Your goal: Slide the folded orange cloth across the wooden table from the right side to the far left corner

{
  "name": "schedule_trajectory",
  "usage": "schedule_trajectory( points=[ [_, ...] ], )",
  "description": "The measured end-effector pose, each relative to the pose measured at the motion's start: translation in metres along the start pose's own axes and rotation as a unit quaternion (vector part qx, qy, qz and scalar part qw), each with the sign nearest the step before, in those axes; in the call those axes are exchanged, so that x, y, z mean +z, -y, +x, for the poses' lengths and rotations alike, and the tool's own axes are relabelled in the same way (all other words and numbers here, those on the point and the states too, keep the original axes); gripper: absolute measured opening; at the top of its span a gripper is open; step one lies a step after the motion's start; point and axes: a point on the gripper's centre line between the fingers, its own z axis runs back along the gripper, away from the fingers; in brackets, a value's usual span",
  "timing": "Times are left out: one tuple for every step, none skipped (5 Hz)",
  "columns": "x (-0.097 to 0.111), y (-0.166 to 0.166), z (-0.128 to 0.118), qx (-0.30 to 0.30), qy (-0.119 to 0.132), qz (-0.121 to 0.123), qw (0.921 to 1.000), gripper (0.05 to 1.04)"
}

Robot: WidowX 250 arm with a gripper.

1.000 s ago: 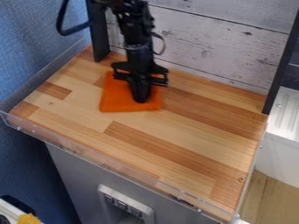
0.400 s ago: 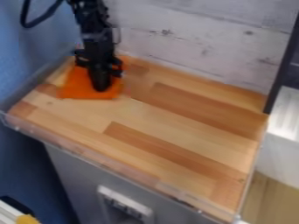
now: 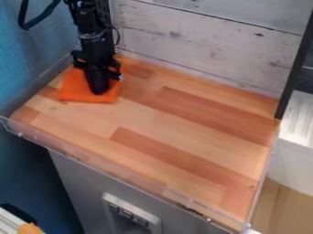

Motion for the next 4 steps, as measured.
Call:
schedule_trajectory(
  points=[
    [0.007, 0.003, -0.009, -0.005, -0.009, -0.004, 0.9999, 0.497],
    [0.03, 0.011, -0.021, -0.007, 0.002, -0.005, 1.0, 0.798],
    [0.049, 0.018, -0.035, -0.004, 0.009, -0.004, 0.9999, 1.004],
    [0.065, 0.024, -0.047, -0.001, 0.02, 0.0, 0.9998, 1.005]
  ],
)
